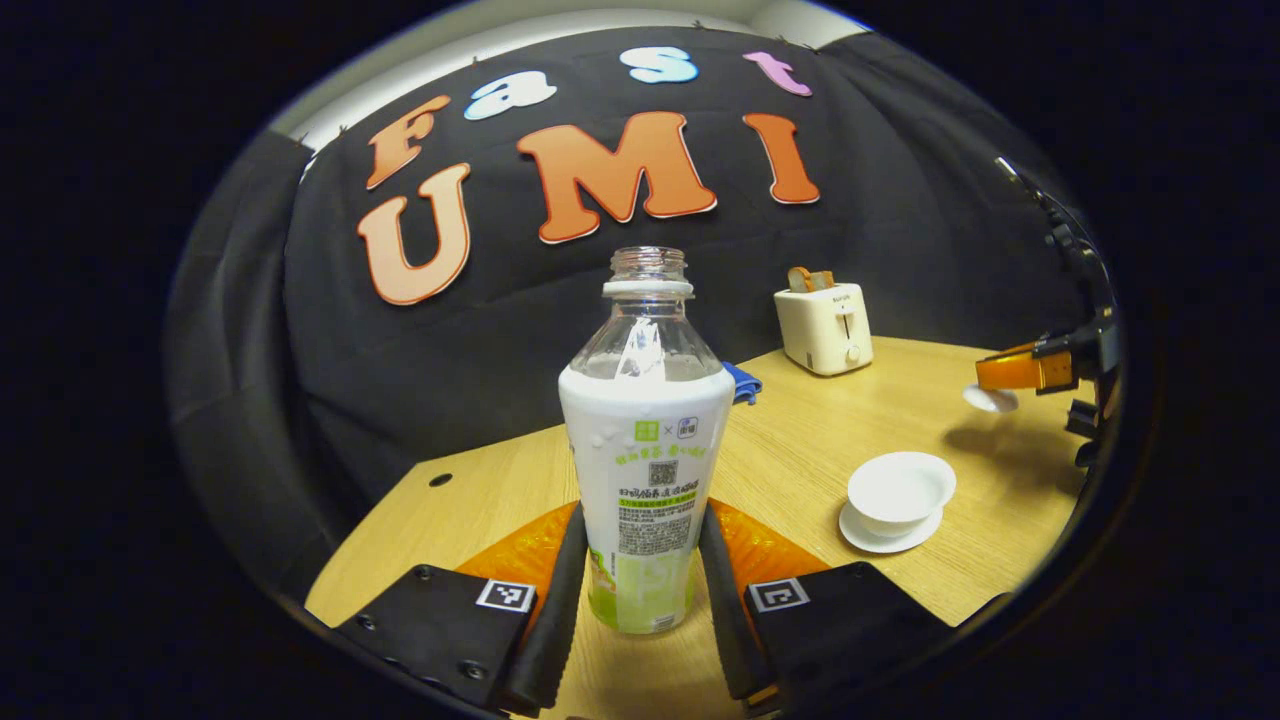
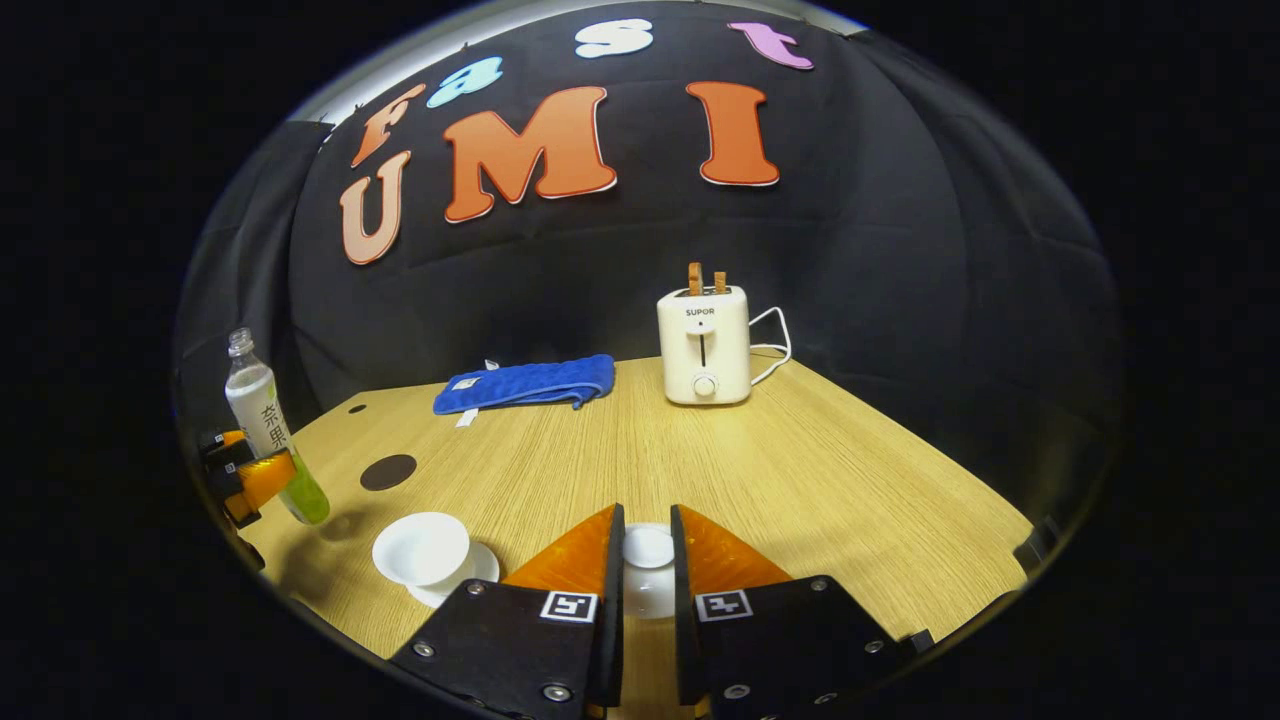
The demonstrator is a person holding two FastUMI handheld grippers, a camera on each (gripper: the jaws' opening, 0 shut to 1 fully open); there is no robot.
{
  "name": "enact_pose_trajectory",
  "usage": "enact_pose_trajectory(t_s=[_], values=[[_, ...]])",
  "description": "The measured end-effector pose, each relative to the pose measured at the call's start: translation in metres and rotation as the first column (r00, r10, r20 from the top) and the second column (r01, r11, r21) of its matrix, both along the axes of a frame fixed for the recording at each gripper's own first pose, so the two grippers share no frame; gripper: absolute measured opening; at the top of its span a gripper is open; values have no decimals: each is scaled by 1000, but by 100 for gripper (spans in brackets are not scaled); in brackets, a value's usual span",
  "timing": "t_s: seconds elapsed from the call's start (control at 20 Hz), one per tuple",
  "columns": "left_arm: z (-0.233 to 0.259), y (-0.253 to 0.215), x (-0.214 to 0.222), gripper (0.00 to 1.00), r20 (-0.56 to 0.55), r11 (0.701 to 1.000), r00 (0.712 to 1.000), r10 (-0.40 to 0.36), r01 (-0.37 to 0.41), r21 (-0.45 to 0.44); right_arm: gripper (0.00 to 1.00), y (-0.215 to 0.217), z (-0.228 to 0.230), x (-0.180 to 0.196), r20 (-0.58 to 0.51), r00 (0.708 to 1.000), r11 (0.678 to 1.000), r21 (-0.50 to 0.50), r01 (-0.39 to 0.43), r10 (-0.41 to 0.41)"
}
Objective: Open the teacup lid with one hand, grasp the water bottle and pour water into the teacup with the other hand; after pouring, place the water bottle on the coaster and then close the teacup lid.
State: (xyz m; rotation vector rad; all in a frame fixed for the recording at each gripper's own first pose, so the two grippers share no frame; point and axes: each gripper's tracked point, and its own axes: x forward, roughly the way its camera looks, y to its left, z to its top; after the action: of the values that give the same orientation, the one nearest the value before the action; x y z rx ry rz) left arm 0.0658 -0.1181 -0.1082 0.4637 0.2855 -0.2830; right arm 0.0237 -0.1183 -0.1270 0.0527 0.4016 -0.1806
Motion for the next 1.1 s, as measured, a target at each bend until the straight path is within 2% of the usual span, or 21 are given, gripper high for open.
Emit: enact_pose_trajectory(t_s=[0.2,0.35,0.45,0.65,0.8,1.0,1.05,1.1], values=[[-5,-5,3,63,-6,985,999,-47,47,168,22,-5,3,-1,7,1000,1000,-2,9,-9],[-12,-15,3,63,-20,941,993,-115,115,318,22,-9,1,-2,-3,1000,1000,-2,21,-21],[-23,-15,1,63,-48,894,989,-142,149,422,22,-10,-1,-2,-9,1000,1000,3,26,-26],[-33,-22,0,62,-86,812,975,-207,220,541,22,-10,1,-3,-7,1000,1000,1,23,-23],[-37,-26,0,62,-102,739,965,-244,253,625,22,-10,4,-4,-2,1000,1000,7,21,-21],[-46,-29,0,62,-148,604,947,-286,298,740,22,-15,5,-5,1,1000,999,16,27,-27],[-46,-30,2,63,-154,574,944,-292,301,761,22,-16,6,-6,1,1000,999,18,30,-31],[-47,-31,2,64,-159,552,942,-296,305,776,17,-17,6,-6,1,999,999,21,32,-32]])
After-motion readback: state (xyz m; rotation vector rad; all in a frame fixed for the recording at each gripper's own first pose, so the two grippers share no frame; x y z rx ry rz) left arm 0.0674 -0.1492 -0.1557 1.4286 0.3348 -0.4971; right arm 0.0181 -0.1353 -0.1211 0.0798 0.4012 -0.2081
